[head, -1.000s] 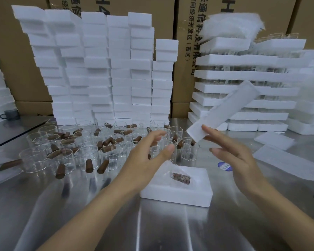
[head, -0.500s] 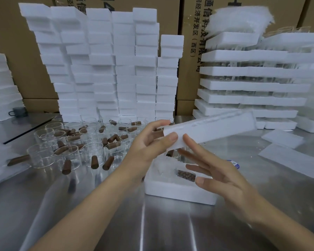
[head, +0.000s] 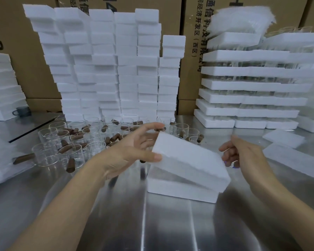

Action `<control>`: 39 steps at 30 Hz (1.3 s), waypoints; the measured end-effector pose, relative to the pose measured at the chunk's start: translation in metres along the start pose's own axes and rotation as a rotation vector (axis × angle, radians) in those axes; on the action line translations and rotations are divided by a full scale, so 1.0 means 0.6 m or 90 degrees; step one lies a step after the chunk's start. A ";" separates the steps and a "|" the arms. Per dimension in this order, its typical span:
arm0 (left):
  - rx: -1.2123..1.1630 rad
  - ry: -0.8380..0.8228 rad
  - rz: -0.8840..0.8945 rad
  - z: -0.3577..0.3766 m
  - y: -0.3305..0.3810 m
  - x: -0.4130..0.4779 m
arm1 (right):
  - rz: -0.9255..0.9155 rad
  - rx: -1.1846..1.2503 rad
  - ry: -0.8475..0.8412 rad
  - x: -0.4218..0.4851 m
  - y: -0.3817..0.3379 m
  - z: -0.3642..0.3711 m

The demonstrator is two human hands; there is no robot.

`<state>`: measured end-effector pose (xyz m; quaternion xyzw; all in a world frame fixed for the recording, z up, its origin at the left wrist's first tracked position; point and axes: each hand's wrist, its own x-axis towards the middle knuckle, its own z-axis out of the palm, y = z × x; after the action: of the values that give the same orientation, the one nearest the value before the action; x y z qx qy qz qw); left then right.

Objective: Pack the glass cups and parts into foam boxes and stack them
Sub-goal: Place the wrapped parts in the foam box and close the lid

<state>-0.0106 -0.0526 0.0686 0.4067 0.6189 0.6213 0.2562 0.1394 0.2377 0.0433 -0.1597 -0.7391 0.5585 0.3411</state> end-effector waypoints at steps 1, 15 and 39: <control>0.018 -0.022 -0.014 -0.002 -0.002 0.000 | 0.011 -0.008 -0.021 0.000 0.001 0.003; 0.097 -0.030 -0.111 -0.020 -0.003 -0.013 | -0.092 -0.011 -0.124 -0.016 0.011 0.016; 0.111 0.004 -0.150 -0.005 0.009 -0.016 | 0.019 -0.034 -0.190 -0.012 0.019 0.019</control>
<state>-0.0069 -0.0624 0.0721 0.3499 0.7146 0.5320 0.2896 0.1348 0.2288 0.0287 -0.0953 -0.7938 0.5609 0.2150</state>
